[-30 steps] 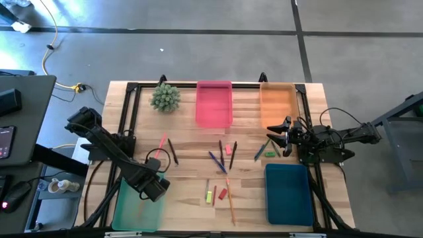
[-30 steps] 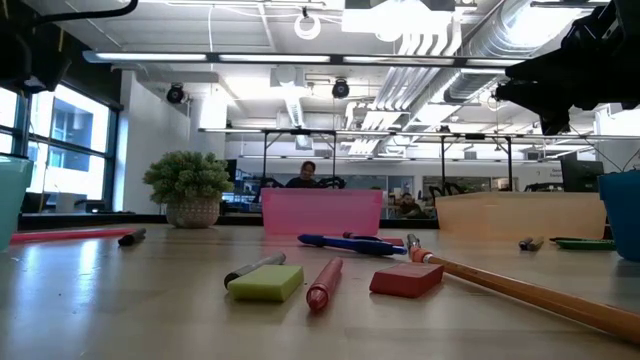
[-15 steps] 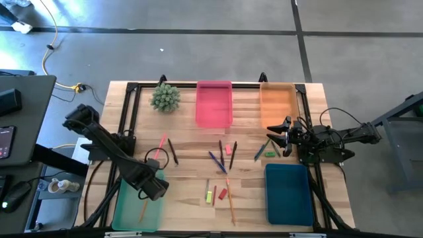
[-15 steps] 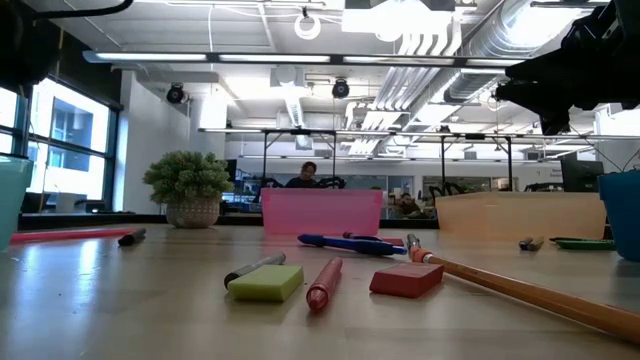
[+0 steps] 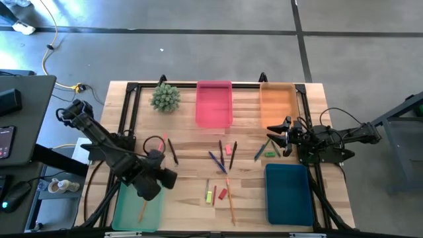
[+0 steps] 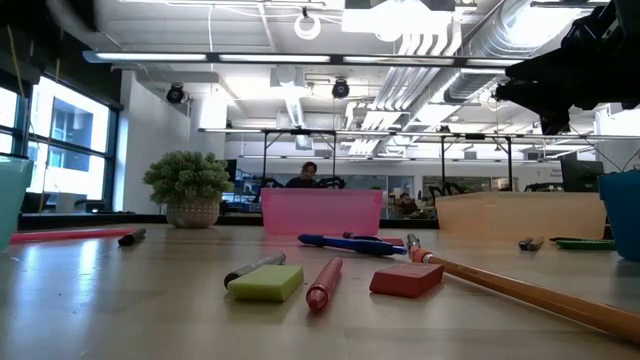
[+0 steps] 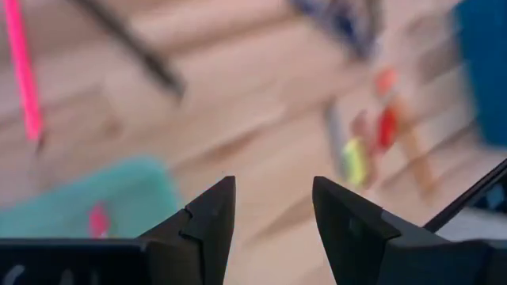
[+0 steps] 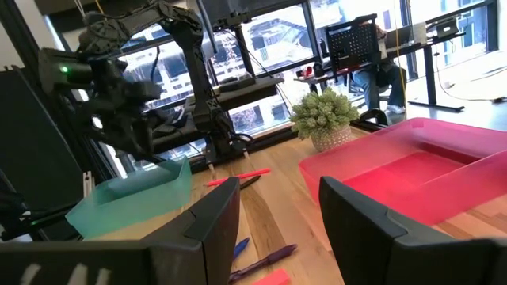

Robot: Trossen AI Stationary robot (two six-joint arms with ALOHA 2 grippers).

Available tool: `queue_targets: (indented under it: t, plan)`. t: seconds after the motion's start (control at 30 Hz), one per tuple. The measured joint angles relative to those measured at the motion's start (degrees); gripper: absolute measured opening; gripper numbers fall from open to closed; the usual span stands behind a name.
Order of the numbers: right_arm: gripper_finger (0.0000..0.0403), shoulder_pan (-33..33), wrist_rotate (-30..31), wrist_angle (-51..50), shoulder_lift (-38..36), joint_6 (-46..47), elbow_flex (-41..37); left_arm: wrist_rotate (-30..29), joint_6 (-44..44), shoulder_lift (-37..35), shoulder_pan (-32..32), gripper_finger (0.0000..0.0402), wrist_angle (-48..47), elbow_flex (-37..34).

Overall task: Sort crayons/erasers/pens/pencils in bins
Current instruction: Put the green crayon into the orange bin

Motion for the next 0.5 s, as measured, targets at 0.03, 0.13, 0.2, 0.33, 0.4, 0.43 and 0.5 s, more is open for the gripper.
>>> queue_targets:
  t: [0.03, 0.13, 0.2, 0.33, 0.4, 0.43, 0.5]
  plan:
    - [0.0167, 0.0, 0.0, 0.27, 0.0, 0.56, 0.01, -2.79, 0.01, -0.02, 0.31, 0.0157, 0.15, 0.58]
    - [0.0167, 0.0, 0.0, 0.3, -0.02, 3.91, 0.01, -7.16, 1.06, -0.09, 1.55, 0.0157, 1.64, 1.29]
    - [0.0167, 0.0, 0.01, 0.36, -0.02, 6.69, 0.0, -7.24, 3.77, -0.09, 2.66, 0.0157, 3.83, 1.3]
    - [0.0167, -0.02, 0.06, 1.05, -0.02, 10.75, 0.01, -5.21, 9.83, -0.09, 5.99, 0.0157, 7.28, 1.32]
    - [0.0167, -0.01, 0.43, 1.72, -0.02, 12.88, 0.09, -4.84, 13.2, -0.09, 8.27, 0.0157, 9.04, 1.32]
    - [0.0167, -0.01, 0.59, 1.7, -0.02, 13.47, 0.23, -4.55, 15.05, -0.09, 9.5, 0.0157, 10.03, 1.32]
    - [0.0167, -0.01, 0.6, 1.78, 0.04, 13.34, 1.02, -2.55, 18.48, -0.09, 12.16, 0.0157, 13.55, 1.32]
